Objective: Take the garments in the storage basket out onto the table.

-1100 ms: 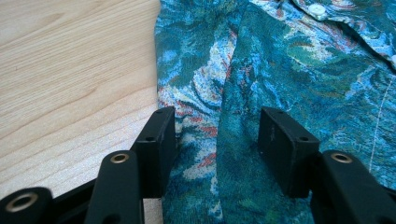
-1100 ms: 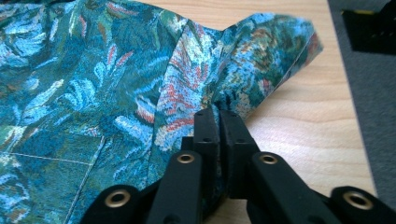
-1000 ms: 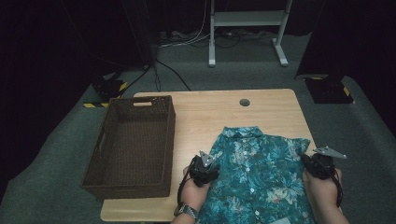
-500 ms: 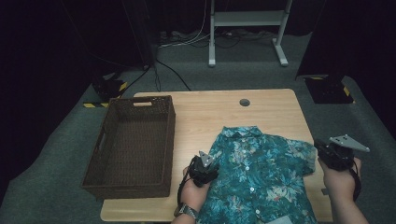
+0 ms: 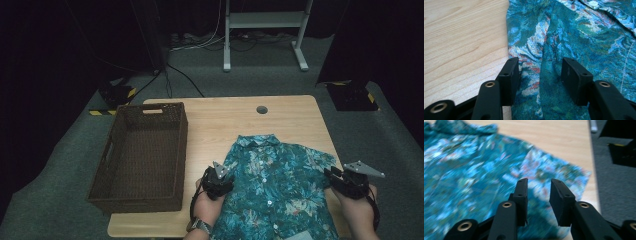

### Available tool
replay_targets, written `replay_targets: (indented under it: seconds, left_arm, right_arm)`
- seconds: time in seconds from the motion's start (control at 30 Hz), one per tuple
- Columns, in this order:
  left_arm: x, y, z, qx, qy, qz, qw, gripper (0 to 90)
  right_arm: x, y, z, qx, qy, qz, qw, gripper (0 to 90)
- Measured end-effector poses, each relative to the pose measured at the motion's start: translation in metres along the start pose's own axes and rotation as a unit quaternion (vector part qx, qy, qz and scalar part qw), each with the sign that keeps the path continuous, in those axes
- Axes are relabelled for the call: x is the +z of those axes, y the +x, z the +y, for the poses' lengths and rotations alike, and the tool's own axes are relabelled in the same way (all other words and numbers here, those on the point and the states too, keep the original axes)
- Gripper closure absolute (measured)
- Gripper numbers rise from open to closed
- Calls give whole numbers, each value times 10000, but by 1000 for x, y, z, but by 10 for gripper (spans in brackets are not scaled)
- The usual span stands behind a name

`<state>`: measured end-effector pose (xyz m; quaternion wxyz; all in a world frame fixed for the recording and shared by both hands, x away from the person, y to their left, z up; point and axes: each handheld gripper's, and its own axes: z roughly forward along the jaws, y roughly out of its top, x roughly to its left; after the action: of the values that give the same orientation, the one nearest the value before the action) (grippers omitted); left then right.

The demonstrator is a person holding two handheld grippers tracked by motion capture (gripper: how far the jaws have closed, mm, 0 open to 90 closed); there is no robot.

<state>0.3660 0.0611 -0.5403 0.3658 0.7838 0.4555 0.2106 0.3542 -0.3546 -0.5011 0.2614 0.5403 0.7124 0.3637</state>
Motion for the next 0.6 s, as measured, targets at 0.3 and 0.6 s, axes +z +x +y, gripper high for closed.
replay_targets:
  seconds: [0.3, 0.6]
  left_arm:
    - [0, 0, 0, 0, -1, 11, 10000, 484]
    - [4, 3, 4, 21, 8, 12, 10000, 485]
  right_arm:
    - [5, 26, -18, -224, 403, 432, 9980, 578]
    - [18, 31, -24, -381, 641, 388, 9965, 565]
